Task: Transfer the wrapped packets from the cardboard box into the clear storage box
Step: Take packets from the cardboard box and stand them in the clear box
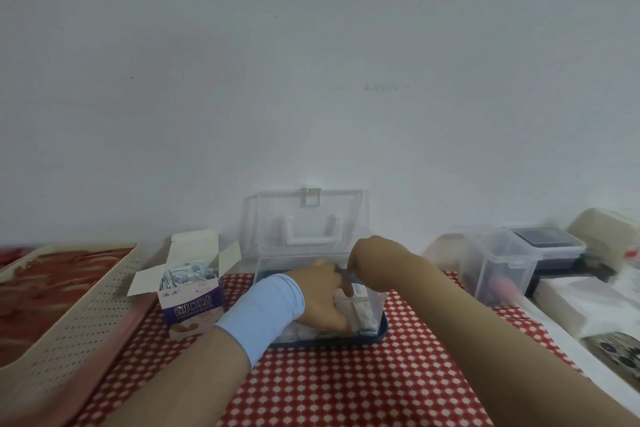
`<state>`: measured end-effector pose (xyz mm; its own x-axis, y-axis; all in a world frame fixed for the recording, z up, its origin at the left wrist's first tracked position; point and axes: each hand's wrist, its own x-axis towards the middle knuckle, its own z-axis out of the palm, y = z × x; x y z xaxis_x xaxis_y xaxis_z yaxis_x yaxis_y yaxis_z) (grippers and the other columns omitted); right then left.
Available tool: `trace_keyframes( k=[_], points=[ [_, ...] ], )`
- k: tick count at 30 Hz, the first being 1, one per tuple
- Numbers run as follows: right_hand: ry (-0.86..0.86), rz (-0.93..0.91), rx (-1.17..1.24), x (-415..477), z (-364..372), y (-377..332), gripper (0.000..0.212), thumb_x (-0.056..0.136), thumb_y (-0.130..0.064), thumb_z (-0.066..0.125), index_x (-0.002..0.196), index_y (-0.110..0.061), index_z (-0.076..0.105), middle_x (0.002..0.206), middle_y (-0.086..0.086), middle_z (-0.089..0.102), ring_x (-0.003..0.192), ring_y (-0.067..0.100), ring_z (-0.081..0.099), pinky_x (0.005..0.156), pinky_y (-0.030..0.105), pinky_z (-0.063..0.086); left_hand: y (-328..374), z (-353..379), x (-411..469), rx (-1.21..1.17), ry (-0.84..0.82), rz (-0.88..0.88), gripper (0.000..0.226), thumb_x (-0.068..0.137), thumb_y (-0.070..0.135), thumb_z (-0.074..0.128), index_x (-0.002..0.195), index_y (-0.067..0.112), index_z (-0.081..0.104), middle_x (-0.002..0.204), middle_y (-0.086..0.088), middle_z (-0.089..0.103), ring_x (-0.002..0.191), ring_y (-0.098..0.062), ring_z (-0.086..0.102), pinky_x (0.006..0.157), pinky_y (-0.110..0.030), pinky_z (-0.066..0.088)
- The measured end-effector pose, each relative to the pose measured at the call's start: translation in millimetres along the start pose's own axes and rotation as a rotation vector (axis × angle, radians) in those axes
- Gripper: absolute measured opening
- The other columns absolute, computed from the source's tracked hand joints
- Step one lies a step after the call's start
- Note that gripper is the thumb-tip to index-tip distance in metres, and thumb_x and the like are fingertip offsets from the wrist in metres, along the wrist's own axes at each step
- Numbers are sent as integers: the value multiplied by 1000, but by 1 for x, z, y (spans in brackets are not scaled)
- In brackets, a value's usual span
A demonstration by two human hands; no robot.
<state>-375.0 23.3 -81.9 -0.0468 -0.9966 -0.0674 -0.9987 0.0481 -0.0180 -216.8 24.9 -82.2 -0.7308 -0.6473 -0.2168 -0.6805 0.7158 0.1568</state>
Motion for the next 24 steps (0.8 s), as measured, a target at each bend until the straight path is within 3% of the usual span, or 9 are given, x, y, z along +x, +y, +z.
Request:
trace_keyframes(
  k=[2, 5, 10, 13, 16, 20, 24],
  points=[
    [-27, -18, 87, -5, -7, 3, 21, 93, -26, 64, 104, -14, 77, 97, 3, 73, 87, 22, 67, 85, 31, 56, 5, -3, 3, 19, -25, -13, 66, 73, 59, 66, 131, 32, 56, 137, 7, 46, 124, -20, 47, 103, -45, 47],
    [-35, -47, 109, -8, -10, 5, 21, 92, -21, 64, 107, -18, 78, 102, 2, 74, 91, 22, 67, 88, 33, 56, 13, 0, 11, 1, -80, -35, 57, 64, 65, 65, 112, 35, 61, 117, 6, 60, 102, -21, 60, 89, -42, 56],
    [-53, -65, 100, -11, -12, 6, 25, 90, -15, 63, 110, -20, 78, 107, 0, 74, 94, 22, 67, 93, 36, 56, 17, 1, 11, -37, -85, -28, 42, 67, 58, 65, 99, 32, 61, 119, 0, 64, 94, -18, 61, 87, -40, 56],
    [-16, -61, 135, -13, -21, 4, 25, 87, -14, 63, 105, -22, 79, 105, -2, 76, 95, 19, 68, 93, 37, 57, 8, -11, -3, -37, -36, -10, 58, 73, 59, 62, 125, 33, 61, 141, 5, 51, 119, -20, 53, 103, -43, 47],
    [86, -45, 139, -15, -36, -4, 25, 95, -21, 56, 110, -28, 76, 112, -6, 73, 101, 19, 67, 96, 40, 54, -10, -28, -26, -132, 79, 34, 48, 86, 52, 62, 128, 29, 62, 134, 8, 55, 120, -14, 52, 106, -39, 43],
    [236, 24, 46, -15, -60, -25, 24, 95, -25, 52, 109, -28, 71, 110, -3, 70, 100, 25, 62, 100, 50, 44, -47, -44, -62, -295, 418, -24, 22, 92, 35, 62, 114, 35, 68, 117, 19, 62, 108, 0, 55, 98, -25, 45],
    [246, -151, 257, -22, -77, -68, 22, 95, -28, 57, 108, -30, 76, 112, -8, 72, 102, 17, 66, 95, 40, 54, -93, -48, -95, -347, 631, -170, 15, 95, 24, 60, 100, 34, 69, 101, 20, 64, 95, 1, 57, 81, -18, 43]
  ],
)
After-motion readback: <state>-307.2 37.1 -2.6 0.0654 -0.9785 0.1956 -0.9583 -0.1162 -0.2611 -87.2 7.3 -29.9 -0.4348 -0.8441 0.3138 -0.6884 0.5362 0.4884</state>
